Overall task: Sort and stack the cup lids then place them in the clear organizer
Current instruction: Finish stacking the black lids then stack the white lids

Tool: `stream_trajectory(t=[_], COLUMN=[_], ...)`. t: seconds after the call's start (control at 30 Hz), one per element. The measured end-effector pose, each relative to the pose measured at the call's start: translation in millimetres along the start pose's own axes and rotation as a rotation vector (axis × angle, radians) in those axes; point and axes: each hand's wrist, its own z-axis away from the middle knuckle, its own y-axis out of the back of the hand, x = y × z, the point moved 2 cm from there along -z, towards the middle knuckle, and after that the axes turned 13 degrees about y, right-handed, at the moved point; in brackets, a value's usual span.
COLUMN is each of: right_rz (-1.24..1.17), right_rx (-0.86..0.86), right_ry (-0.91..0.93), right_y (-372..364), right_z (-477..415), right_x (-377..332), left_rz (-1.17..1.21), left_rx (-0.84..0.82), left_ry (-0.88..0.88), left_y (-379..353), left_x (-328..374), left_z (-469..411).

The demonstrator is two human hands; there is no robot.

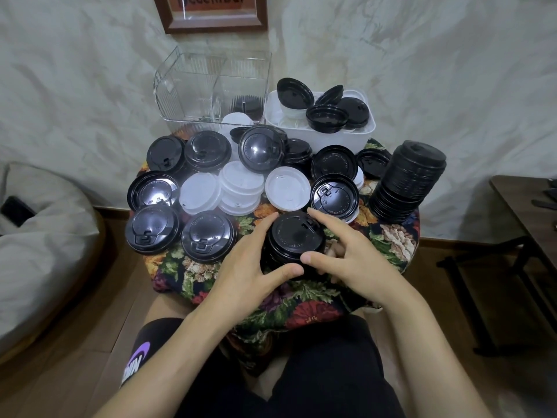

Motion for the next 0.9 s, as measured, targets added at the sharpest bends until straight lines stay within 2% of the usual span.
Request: stream_trajectory(t=[0.37, 0.67, 0.9], right_rz=[0.055, 0.069, 0.064], right_rx=[-0.010, -0.036, 0.033], right_ry=[-0.051, 0.000, -0.015], right_y=[1.2, -1.0, -5.3], right_z=[-2.8, -7.9, -6.6], right_x=[0.9, 0.7, 0.3], left_rz=[-0.026, -0.060, -0.078], left_rx=[0.015, -0.012, 0.035], left_ry=[0.009, 0.007, 0.023], left_y=[-0.8, -0.8, -3.2], left_x=[0.0, -0.1, -1.2], left_z=[-1.7, -1.6, -3.6])
